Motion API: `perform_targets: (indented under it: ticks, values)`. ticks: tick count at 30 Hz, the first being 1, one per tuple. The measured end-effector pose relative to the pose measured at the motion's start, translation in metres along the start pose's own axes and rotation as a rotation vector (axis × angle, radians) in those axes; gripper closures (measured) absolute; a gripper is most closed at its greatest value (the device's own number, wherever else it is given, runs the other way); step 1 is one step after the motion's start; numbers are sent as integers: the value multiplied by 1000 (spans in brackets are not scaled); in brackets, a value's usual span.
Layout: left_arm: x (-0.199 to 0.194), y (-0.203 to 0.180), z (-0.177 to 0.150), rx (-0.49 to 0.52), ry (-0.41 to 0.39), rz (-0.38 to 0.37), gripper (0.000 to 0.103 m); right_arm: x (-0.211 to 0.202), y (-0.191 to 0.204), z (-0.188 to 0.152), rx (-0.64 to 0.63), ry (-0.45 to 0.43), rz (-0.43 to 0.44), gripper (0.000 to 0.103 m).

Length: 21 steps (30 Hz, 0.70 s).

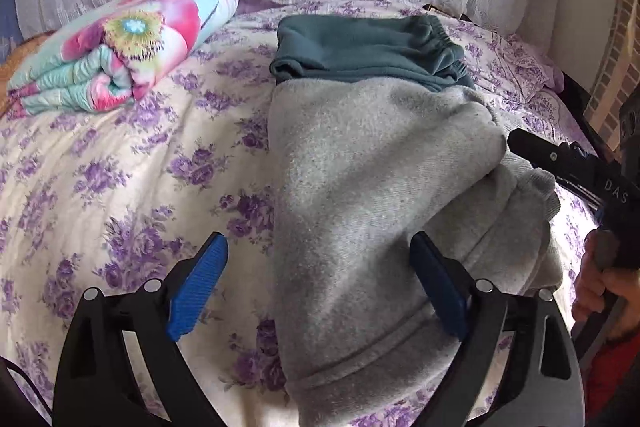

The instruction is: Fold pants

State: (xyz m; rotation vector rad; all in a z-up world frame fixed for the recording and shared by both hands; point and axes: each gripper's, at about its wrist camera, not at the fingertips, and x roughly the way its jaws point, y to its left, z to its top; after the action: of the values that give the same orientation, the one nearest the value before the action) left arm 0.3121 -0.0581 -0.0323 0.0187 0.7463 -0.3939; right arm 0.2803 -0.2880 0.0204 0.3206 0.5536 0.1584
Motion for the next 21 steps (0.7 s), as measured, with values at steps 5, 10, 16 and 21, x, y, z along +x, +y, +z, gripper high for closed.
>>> perform_targets:
  ticks: [5,10,16,21]
  values:
    - [-32,-20,-8,70,-126,57,14,-30,18,-4,-53,-83,-10,46]
    - [-19,-16,-18,61,-37,65,14,-21,11,-37,-76,37,-131,44]
    - [3,-12,-26,44,45,63,7,-13,4,-51,-76,81,-144,38]
    - [-21,-11,-24,29,-26,73,8,-37,4,-47,-37,-7,-124,38]
